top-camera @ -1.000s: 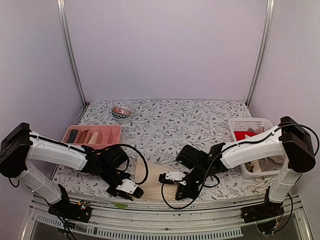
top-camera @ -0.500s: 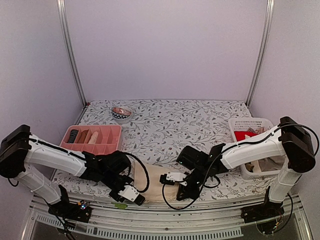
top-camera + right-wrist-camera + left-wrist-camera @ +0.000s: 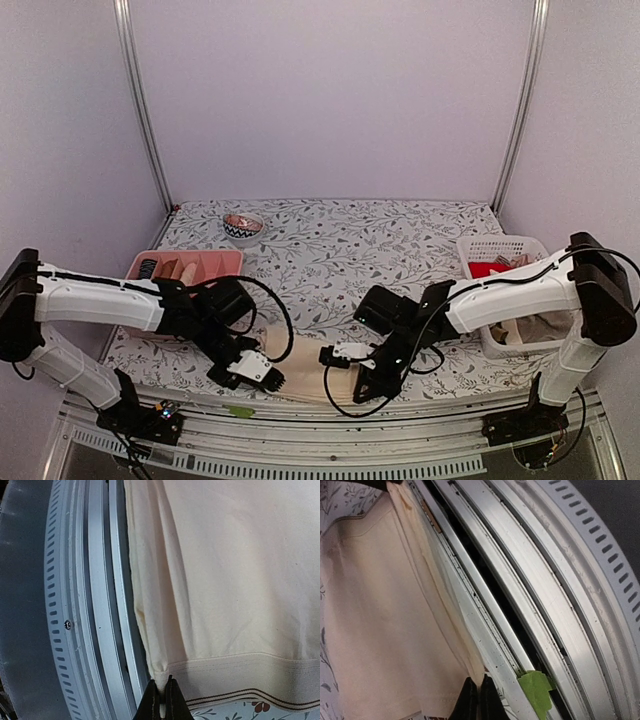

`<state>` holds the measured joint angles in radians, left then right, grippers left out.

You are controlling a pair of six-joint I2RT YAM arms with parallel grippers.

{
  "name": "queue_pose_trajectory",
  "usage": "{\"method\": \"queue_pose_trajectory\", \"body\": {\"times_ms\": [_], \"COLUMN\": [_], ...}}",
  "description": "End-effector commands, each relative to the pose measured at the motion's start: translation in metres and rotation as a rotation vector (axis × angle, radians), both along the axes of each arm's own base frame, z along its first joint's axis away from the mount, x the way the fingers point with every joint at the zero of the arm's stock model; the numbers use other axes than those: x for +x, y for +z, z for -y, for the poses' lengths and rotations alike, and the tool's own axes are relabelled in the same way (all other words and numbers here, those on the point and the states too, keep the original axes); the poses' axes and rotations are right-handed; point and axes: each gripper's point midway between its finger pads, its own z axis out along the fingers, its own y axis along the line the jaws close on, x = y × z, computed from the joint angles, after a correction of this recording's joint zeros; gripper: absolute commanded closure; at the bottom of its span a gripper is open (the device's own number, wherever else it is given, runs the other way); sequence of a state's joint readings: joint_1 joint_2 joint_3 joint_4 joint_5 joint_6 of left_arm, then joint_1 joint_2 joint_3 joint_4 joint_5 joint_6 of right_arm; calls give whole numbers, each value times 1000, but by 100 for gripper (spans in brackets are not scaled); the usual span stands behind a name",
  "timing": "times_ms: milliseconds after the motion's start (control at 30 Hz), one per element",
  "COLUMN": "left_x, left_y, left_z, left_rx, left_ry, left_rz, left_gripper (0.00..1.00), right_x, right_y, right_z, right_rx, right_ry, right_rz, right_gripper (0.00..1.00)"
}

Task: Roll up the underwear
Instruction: Fold the underwear at the center of the board.

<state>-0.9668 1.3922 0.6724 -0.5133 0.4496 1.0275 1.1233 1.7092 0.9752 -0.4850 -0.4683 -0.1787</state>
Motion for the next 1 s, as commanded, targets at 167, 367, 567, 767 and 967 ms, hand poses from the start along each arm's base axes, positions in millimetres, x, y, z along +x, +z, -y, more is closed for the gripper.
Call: {"method": "queue_pose_trajectory", "body": {"times_ms": [167,367,567,767,967], "left_x": [22,62,96,129,149], "left_y": [38,38,36,27,16], "left_z": [-3,-2,3,6,8], "left_rx": [-15,-22,-43,-39,-17], "left_ry": [31,87,129,165,169], "left_rz": [-138,-133,-138,-135,-138], "left_gripper": [100,100,100,100,100], "right_x": [9,47,73,93,109], "right_y": [34,47,44,13,-7], "right_z": [-6,-10,-13,-5,4], "right_rx": [45,85,62,-24,-77], "right_ry": [-36,-117,-185,-250,-297], "right_rz": [-76,-128,-240,-253,-229], "right_gripper": [100,100,100,100,100]}}
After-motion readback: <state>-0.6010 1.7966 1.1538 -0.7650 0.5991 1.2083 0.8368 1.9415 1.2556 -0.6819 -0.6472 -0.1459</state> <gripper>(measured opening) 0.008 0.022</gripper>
